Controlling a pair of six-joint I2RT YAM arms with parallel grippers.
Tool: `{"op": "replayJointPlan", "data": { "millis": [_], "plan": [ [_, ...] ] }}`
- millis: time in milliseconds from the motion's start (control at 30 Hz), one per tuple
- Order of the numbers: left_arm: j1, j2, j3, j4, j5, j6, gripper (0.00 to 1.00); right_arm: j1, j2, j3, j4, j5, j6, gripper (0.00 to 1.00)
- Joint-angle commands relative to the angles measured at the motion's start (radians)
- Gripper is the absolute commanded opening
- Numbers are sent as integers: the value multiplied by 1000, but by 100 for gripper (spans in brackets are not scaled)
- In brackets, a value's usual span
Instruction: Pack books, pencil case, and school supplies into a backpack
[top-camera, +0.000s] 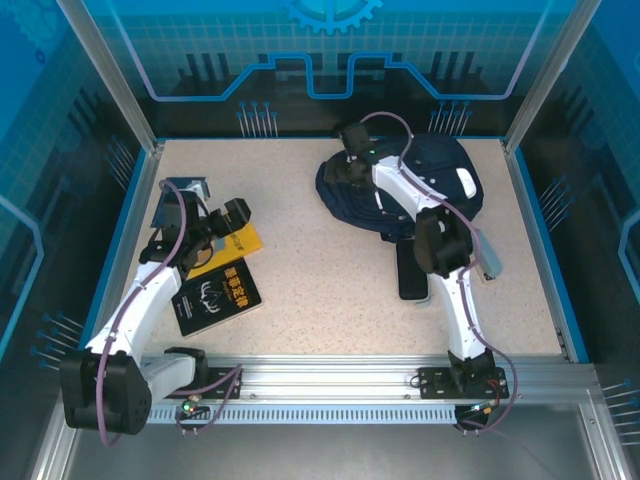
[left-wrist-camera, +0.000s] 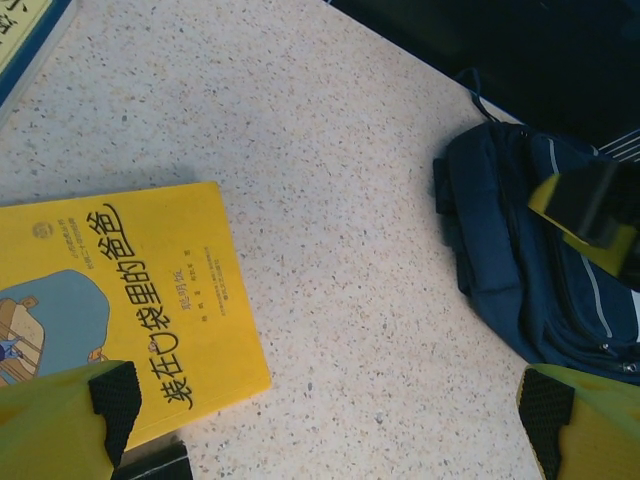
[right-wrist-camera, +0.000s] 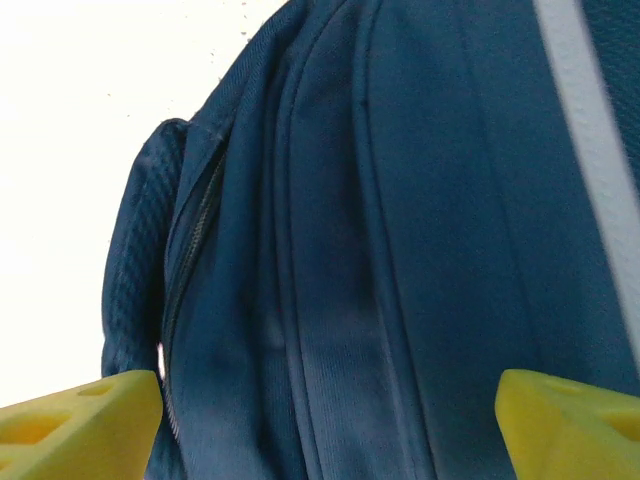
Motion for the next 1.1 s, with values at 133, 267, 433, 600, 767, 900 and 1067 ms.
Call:
{"op": "replayJointPlan", "data": {
  "millis": [133, 267, 433, 600, 767, 900, 1067],
  "plan": [
    [0, 32, 48, -46, 57, -13, 99, 60, 64, -13, -134, -160, -105, 87],
    [-11, 57, 63, -51, 79, -8, 99, 129, -60, -243, -68, -255, -177, 87],
    [-46, 99, 87, -57, 80, -7, 99, 228, -267, -560, 40, -346, -242, 88],
    [-104, 143, 110, -54, 77, -7, 99, 265, -444, -807, 123, -361, -253, 86],
    [-177, 212, 147, -33, 108, -24, 94, 239, -669, -927, 184, -308, -149, 85],
    [-233, 315, 211, -21, 163, -85, 84, 232, -765, -983, 128, -146, -31, 82],
    [-336, 477, 324, -12, 214, -93, 72, 202, -843, -1096, 73, -48, 116, 75]
  ]
}}
